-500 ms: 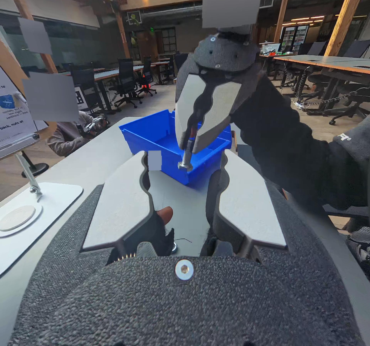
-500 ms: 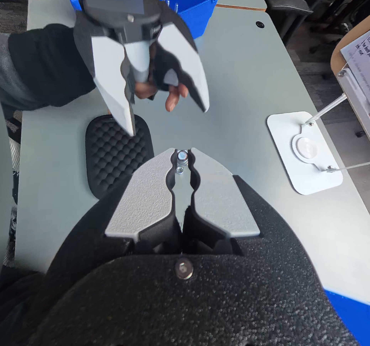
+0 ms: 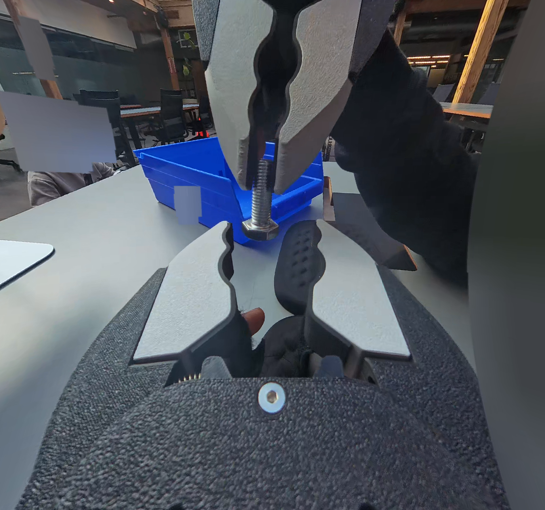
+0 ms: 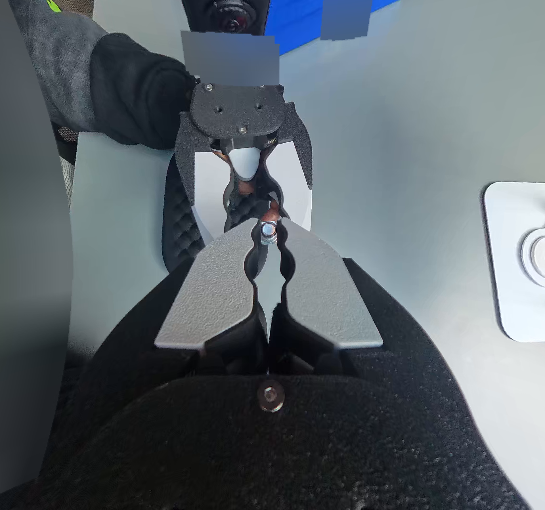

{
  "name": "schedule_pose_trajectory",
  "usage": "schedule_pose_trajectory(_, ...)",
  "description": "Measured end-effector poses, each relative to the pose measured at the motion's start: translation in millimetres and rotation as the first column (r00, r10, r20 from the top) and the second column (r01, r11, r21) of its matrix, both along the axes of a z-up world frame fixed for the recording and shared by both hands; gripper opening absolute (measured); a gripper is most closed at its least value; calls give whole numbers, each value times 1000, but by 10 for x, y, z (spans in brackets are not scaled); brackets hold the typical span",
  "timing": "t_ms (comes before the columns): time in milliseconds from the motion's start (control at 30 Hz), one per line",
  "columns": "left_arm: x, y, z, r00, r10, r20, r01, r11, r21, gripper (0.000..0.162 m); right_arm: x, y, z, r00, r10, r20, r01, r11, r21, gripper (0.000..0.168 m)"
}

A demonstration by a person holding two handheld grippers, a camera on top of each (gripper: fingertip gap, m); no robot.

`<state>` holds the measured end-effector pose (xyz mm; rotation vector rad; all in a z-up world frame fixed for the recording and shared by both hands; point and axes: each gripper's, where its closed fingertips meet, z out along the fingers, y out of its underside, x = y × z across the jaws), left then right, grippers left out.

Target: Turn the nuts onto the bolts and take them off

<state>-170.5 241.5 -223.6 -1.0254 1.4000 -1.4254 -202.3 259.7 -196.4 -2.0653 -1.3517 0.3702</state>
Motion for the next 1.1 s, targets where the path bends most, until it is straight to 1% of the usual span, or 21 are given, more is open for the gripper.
schedule_pose_trajectory(167, 23, 47, -39, 999, 26, -20, -26, 1000, -10, 47, -13, 8, -72, 1000, 1, -1, -1, 999, -38, 9)
schedule_pose_trajectory(367, 23, 16, -74, 999, 6, -40, -6, 1000, 0, 34, -33, -1, -125, 1000, 12, 5, -11, 998, -64, 9)
schedule_pose_trajectory(500, 44, 41, -89, 998, 33, -49, -33, 999, 8, 33, -20, 24, -145, 1000, -23, 15, 25, 997, -80, 9)
schedule_pose_trajectory(667, 91, 177, -108, 987, 147, -68, -146, 989, 11, 31, 2, 77, -85, 996, -84, -7, 83, 994, -68, 9)
schedule_pose_trajectory(733, 105, 192, -127, 983, 166, -81, -165, 986, 20, 30, 4, 82, -50, 995, -96, -17, 95, 994, -59, 9)
schedule_pose_trajectory(1067, 101, 224, -114, 981, 182, -72, -182, 983, 8, 29, 35, 125, -101, 992, -126, -1, 126, 989, -72, 9)
schedule_pose_trajectory(1100, 100, 218, -116, 981, 179, -73, -179, 984, 9, 27, 33, 128, -103, 992, -125, -3, 125, 990, -72, 9)
